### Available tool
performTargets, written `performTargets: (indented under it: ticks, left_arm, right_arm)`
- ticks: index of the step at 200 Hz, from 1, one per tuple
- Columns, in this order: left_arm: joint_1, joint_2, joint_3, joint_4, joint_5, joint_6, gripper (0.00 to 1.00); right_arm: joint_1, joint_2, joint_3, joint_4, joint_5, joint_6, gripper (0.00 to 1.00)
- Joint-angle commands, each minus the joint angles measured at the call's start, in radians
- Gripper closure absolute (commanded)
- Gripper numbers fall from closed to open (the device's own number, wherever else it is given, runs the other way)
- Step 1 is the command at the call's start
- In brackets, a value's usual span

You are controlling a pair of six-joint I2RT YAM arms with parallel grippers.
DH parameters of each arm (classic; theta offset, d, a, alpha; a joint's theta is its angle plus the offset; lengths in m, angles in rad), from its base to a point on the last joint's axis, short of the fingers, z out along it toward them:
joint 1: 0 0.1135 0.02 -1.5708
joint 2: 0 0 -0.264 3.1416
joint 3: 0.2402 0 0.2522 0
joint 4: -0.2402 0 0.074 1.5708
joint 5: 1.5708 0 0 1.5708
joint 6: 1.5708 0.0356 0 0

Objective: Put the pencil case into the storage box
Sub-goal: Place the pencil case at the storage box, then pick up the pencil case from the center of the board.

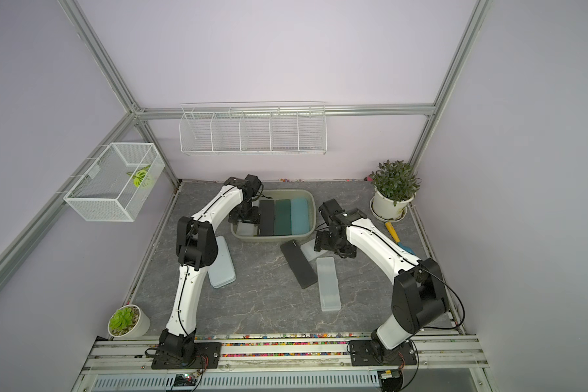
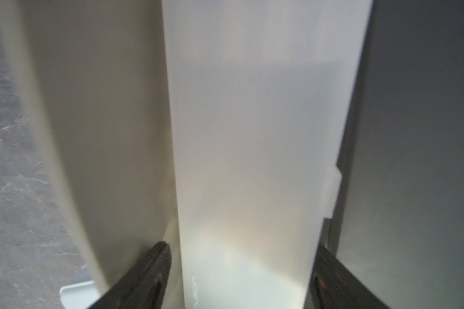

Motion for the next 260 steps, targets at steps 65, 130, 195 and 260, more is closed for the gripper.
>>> performTargets:
  ticks: [65,130,195,260]
  left_arm:
    - [0.002,-0.285,-0.043,0.049,-0.015,-0.108,0.15]
    - [0.009,-0.478,-0.305,0.095,-0.033,-0.17,0.14]
    - [0.021,-0.554,-0.425,0.091,-0.053,-0.17,0.14]
    - [0.026,-0.574,-0.45,0.082,-0.063,-0.168,0.13]
  right_arm:
    - [0.081,-0.001,-0.137,0.043,0.051,0.066,0.01]
    - [0.151,0.004,-0.233,0.05,0.035,0.103,0.01]
    - [0.185,0.012,-0.316,0.077,0.002,0.124,0.01]
    - [0.196,0.057,-0.346,0.105,-0.04,0.107,0.01]
